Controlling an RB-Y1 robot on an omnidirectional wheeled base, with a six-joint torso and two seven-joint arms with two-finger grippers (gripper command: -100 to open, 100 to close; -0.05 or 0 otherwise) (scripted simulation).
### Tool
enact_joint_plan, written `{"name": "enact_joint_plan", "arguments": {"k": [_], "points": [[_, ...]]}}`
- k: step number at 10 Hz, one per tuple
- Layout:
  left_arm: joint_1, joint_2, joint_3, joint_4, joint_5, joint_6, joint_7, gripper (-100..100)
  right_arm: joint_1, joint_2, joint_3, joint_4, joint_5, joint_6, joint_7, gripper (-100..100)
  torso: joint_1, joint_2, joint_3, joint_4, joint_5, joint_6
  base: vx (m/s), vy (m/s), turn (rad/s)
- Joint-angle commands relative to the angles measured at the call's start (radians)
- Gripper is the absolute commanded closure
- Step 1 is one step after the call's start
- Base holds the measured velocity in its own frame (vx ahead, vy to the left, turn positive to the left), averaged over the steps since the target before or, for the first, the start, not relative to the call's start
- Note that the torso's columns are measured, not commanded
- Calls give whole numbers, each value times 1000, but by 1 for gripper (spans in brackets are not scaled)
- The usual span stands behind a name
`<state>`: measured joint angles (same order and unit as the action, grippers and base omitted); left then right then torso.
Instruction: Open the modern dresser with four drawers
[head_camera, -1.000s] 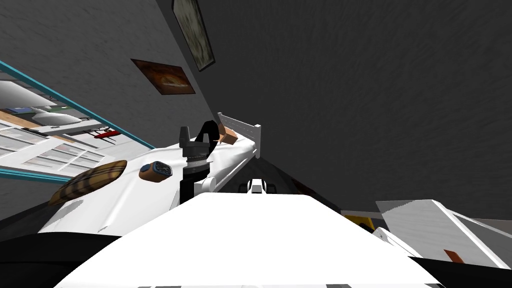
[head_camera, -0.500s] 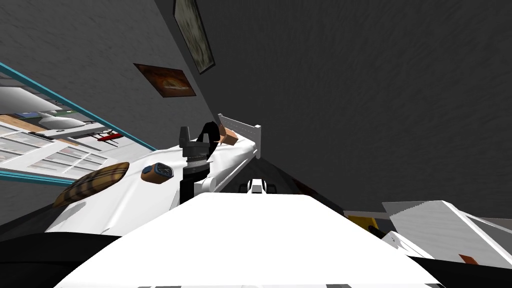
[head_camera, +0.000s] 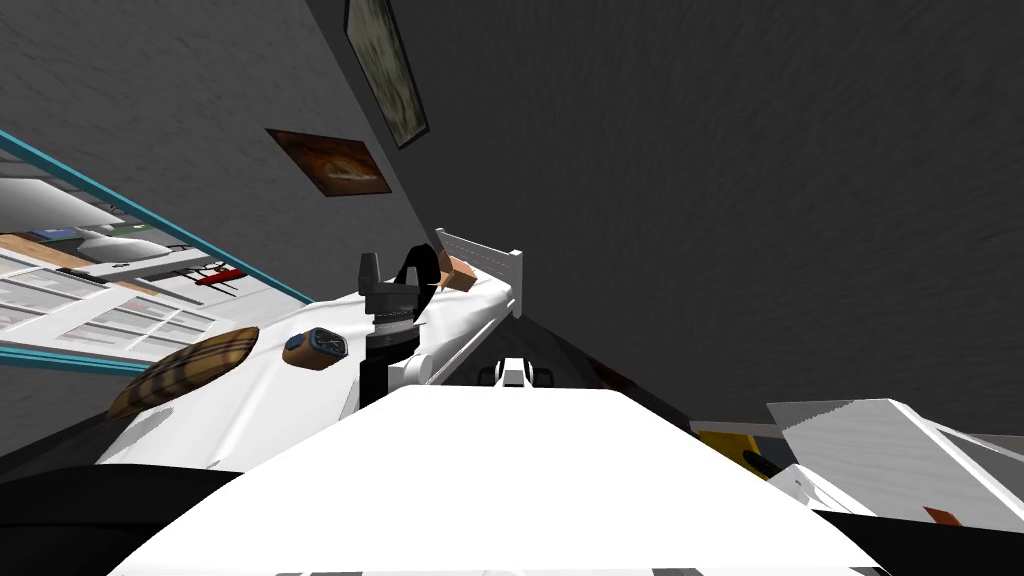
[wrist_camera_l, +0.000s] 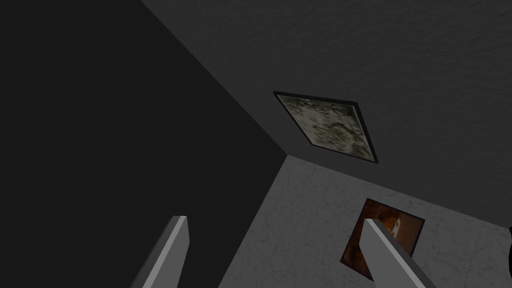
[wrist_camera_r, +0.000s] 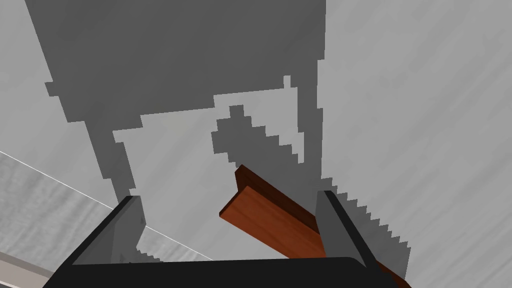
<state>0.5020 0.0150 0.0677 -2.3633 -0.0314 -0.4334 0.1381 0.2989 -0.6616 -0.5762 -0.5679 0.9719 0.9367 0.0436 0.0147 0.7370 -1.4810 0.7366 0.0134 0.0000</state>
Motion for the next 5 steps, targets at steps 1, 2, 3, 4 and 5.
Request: {"name": "enact_joint_plan", "arguments": {"k": [1,2,3,4,5], "points": [[0,0,0,0,0,0,0,0,-2,4,1,2,-1,-2,0,0,-2,0,1,0,-2,1,0,0,0],[0,0,0,0,0,0,0,0,-3,8,2,3,-2,-3,0,0,-4,1,1,0,-3,1,0,0,0],[0,0,0,0,0,0,0,0,-4,11,2,4,-3,-5,1,0,-5,1,2,0,-4,1,0,0,0],[0,0,0,0,0,0,0,0,-5,14,3,4,-3,-6,1,0,-6,1,2,0,-6,1,0,0,0],[0,0,0,0,0,0,0,0,-6,16,3,5,-4,-7,1,0,-7,1,3,1,-7,1,0,0,0]]}}
